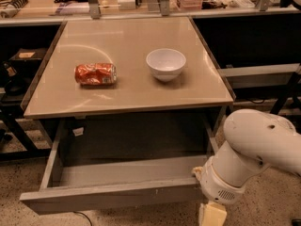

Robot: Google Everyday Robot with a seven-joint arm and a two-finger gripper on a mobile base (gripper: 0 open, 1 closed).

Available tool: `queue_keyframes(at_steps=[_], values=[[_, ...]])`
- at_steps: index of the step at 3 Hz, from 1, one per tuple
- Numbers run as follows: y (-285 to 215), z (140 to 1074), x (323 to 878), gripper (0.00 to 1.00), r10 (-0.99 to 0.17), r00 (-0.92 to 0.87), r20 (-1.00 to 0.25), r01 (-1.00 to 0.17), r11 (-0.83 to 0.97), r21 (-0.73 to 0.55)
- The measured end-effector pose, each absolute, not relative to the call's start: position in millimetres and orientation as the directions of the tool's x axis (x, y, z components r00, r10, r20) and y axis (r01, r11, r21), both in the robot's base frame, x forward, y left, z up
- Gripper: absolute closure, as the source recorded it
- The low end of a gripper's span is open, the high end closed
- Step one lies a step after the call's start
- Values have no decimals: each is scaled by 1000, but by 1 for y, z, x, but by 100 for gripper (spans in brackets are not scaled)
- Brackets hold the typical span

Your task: Open top drawer

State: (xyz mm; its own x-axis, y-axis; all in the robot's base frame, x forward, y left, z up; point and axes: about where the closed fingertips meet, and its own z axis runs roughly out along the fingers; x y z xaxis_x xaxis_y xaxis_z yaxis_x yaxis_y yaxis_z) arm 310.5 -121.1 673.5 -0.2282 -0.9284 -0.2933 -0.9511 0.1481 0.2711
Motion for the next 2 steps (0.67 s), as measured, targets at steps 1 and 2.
queue_keyframes(at_steps=[1, 2], values=[[-138, 686, 280, 0, -923, -265, -280, -937, 177, 303], [-163, 705, 231, 0, -909, -336, -248, -906, 240, 348]])
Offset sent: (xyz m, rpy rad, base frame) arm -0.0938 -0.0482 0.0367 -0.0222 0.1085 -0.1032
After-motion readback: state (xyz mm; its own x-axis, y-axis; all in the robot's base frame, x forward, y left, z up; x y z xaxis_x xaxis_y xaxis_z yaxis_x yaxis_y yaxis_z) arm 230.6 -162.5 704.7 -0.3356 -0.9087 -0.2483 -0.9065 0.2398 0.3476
